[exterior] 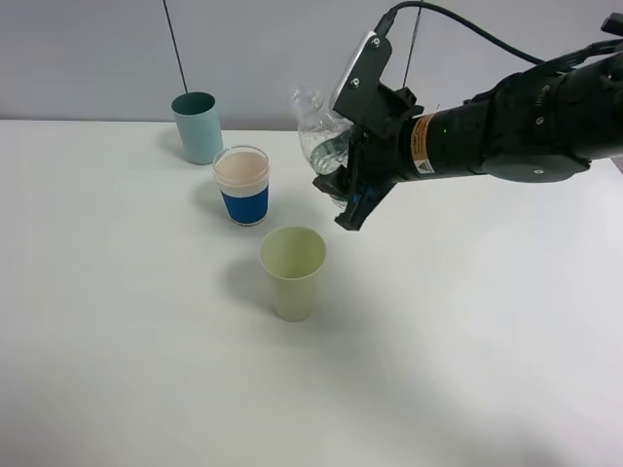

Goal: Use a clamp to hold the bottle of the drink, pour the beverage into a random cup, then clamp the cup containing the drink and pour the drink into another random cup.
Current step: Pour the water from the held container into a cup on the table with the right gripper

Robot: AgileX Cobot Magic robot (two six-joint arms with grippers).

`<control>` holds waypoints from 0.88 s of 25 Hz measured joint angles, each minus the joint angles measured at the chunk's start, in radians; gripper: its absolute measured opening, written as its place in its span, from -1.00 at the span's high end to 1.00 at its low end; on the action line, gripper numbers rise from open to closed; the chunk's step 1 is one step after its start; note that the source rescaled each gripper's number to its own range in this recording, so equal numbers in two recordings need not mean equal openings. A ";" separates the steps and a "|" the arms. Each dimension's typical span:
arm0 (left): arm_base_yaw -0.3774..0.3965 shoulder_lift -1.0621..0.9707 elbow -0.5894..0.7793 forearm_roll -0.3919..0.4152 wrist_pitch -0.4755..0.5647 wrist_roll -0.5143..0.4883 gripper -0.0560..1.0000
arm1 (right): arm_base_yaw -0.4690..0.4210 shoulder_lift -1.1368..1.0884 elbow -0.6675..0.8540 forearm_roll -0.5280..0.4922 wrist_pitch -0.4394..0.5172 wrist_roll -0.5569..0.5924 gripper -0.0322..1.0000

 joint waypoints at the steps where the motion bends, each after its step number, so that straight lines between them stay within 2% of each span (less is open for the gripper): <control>1: 0.000 0.000 0.000 0.000 0.000 0.000 -1.00 | 0.000 0.000 0.000 -0.038 0.027 0.006 0.89; 5: 0.000 0.000 0.000 0.000 0.000 0.000 -1.00 | 0.000 0.000 0.000 -0.173 0.117 0.014 0.89; 10: 0.000 0.000 0.000 0.000 0.000 0.000 -1.00 | 0.000 0.000 0.000 -0.277 0.159 0.009 0.89; 14: 0.000 0.000 0.000 0.000 0.000 0.000 -1.00 | 0.000 -0.001 0.000 -0.313 0.160 -0.055 0.89; 19: 0.000 0.000 0.000 0.000 0.000 0.000 -1.00 | 0.001 -0.001 -0.009 -0.317 0.162 -0.187 0.89; 22: 0.000 0.000 0.000 0.000 0.000 0.000 -1.00 | 0.018 -0.001 -0.040 -0.322 0.171 -0.229 0.89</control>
